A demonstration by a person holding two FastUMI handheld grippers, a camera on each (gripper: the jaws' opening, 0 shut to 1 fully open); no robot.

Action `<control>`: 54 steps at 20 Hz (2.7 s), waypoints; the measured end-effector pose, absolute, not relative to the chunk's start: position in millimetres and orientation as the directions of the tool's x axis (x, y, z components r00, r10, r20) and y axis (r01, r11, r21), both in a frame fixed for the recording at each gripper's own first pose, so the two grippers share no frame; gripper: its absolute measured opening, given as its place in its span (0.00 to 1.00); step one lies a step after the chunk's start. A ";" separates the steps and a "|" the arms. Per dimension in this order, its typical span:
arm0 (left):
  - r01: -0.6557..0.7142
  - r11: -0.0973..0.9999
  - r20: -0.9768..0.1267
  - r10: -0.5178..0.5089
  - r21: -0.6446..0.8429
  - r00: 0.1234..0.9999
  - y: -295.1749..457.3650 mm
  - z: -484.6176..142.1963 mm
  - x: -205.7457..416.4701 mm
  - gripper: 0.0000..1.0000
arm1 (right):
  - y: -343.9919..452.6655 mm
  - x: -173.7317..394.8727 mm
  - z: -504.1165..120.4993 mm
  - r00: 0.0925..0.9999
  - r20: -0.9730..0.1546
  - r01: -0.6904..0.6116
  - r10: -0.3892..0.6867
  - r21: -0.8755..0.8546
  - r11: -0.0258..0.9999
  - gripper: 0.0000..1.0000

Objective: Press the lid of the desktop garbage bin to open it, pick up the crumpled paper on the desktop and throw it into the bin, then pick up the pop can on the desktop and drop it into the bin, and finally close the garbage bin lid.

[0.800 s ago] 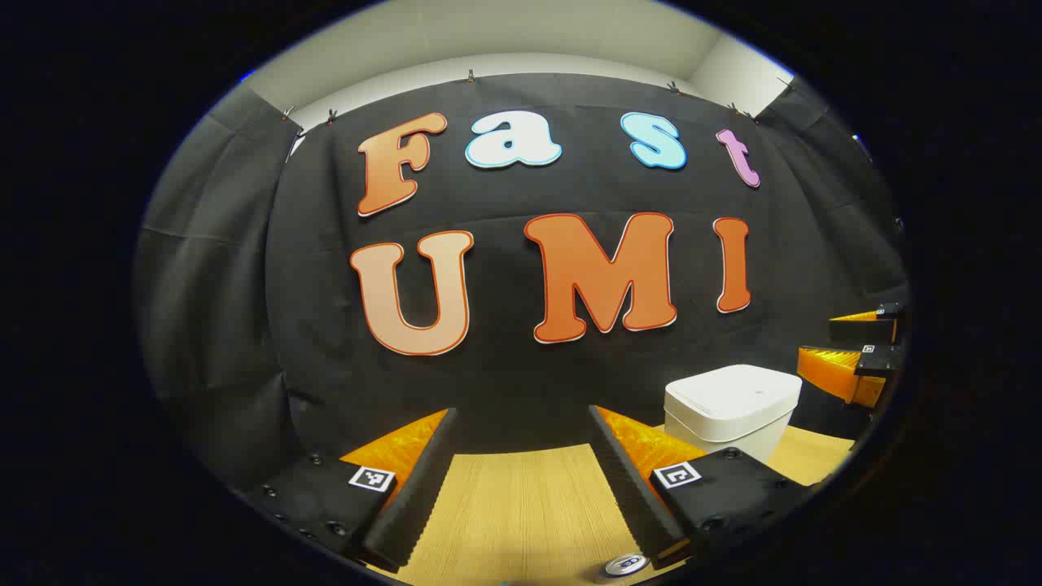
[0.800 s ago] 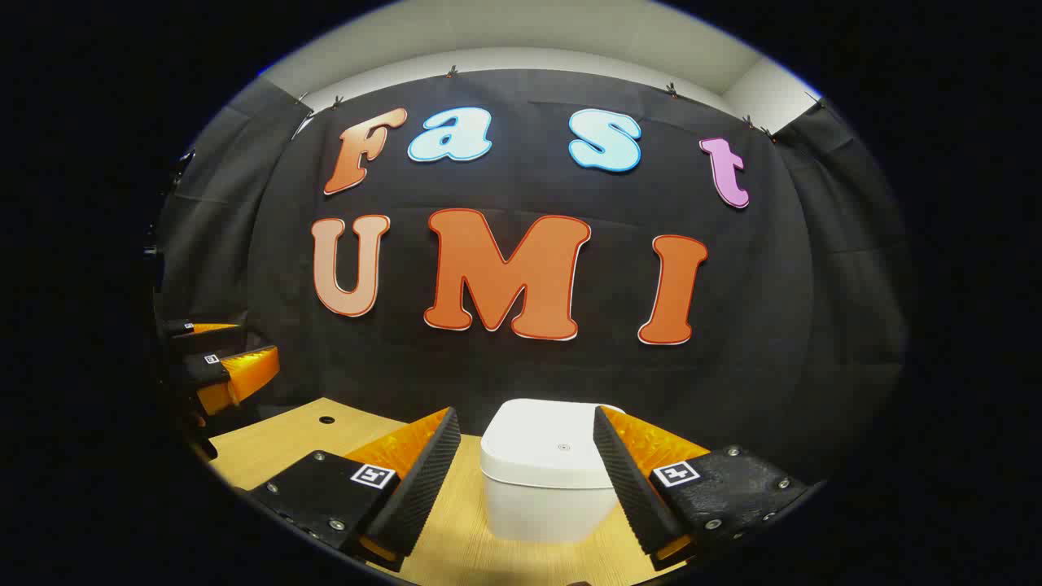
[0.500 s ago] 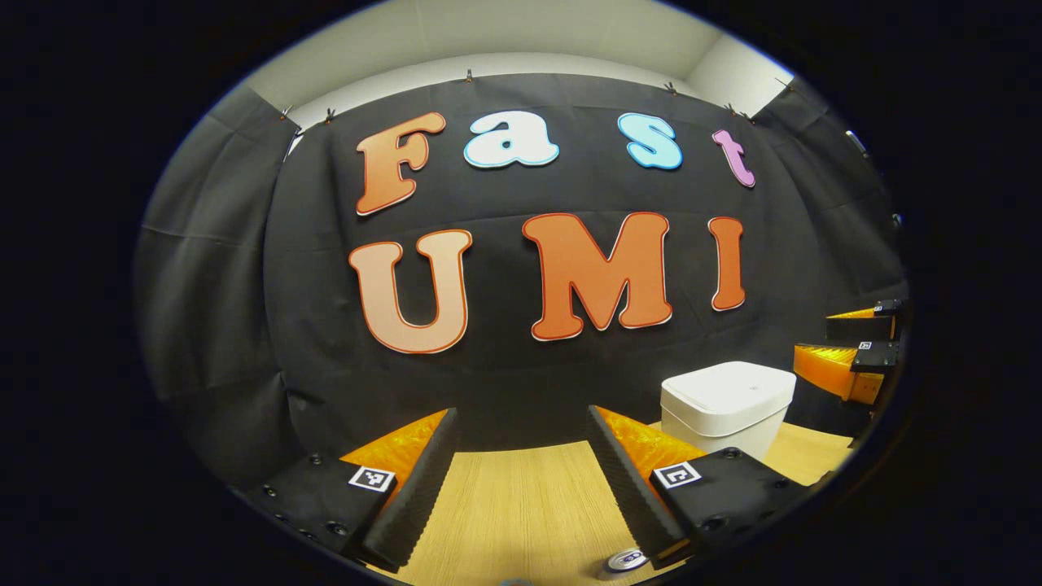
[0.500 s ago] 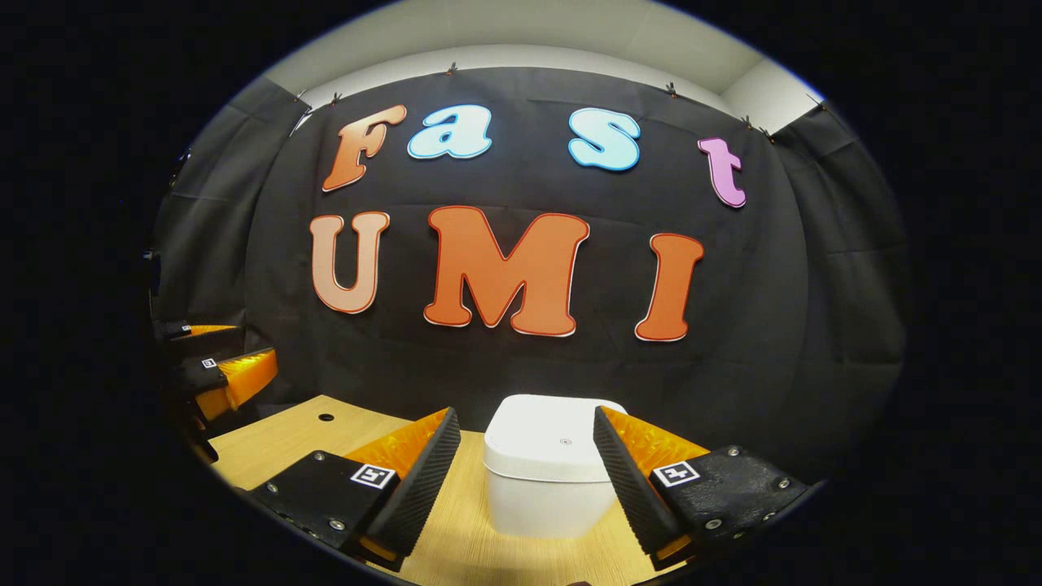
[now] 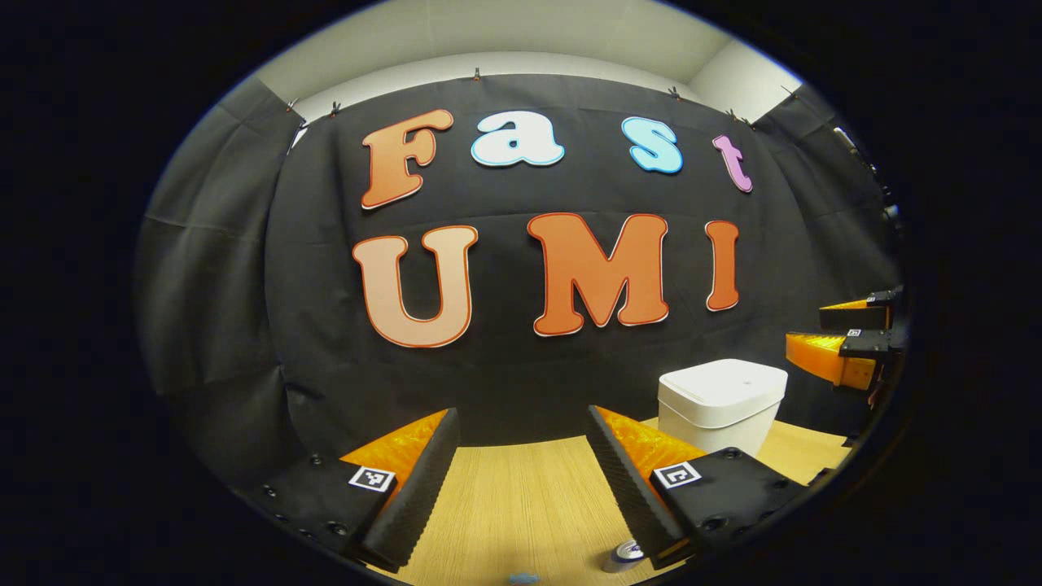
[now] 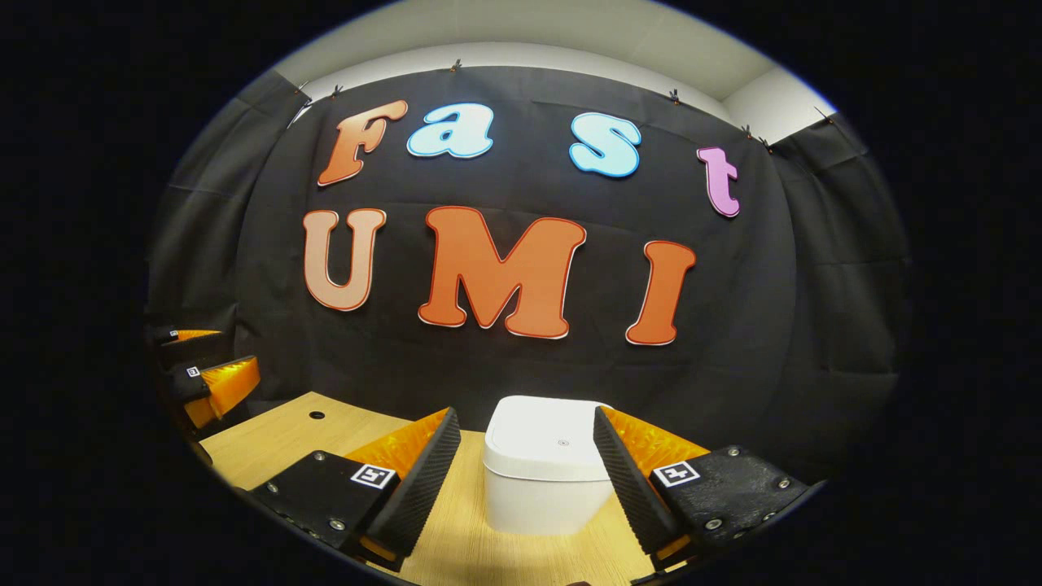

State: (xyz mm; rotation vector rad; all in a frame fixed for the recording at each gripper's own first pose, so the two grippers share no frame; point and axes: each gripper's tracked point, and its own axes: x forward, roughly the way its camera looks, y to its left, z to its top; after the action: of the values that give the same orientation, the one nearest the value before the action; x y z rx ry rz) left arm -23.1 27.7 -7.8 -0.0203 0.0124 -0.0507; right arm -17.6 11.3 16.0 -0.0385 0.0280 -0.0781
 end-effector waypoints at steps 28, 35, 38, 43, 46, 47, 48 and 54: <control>-0.166 0.986 -0.164 0.162 -0.012 0.973 103.3 -70.6 -25.5 0.99 | -25.7 78.8 -36.4 0.863 -0.505 0.040 -0.016 0.037 0.999 0.08; -0.229 0.973 -0.214 0.224 -0.002 0.951 109.5 -87.5 -24.4 0.97 | -35.1 101.4 -47.7 0.801 -0.597 -0.025 0.042 0.037 0.999 0.01; -0.244 0.970 -0.220 0.240 0.007 0.945 110.1 -90.4 -21.6 1.00 | -36.9 108.6 -51.1 0.792 -0.607 -0.046 0.064 0.045 0.998 0.01; -0.262 0.965 -0.222 0.261 0.027 0.939 109.6 -89.5 -19.3 1.00 | -38.4 124.2 -68.2 0.766 -0.638 -0.059 0.071 0.040 0.997 0.01; -0.275 0.961 -0.226 0.276 0.034 0.934 110.6 -89.7 -19.8 1.00 | -42.7 126.7 -80.1 0.750 -0.657 -0.059 0.069 0.037 0.998 0.01; -0.280 0.959 -0.227 0.281 0.035 0.932 110.8 -91.2 -19.3 1.00 | -43.3 127.4 -83.9 0.746 -0.662 -0.060 0.072 0.040 0.997 0.01; -0.283 0.958 -0.230 0.284 0.034 0.931 110.2 -91.1 -18.6 1.00 | -42.5 128.0 -87.5 0.740 -0.668 -0.064 0.077 0.045 0.997 0.01; -0.269 0.962 -0.243 0.272 0.047 0.931 100.8 -94.0 -18.6 1.00 | -41.8 126.6 -104.5 0.719 -0.687 -0.067 0.103 0.079 0.995 0.01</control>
State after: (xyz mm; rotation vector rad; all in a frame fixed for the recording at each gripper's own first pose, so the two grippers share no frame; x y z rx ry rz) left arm -18.6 100.8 -94.0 0.0129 0.2508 0.2770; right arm 126.6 -41.8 -104.5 0.0494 0.7624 0.0940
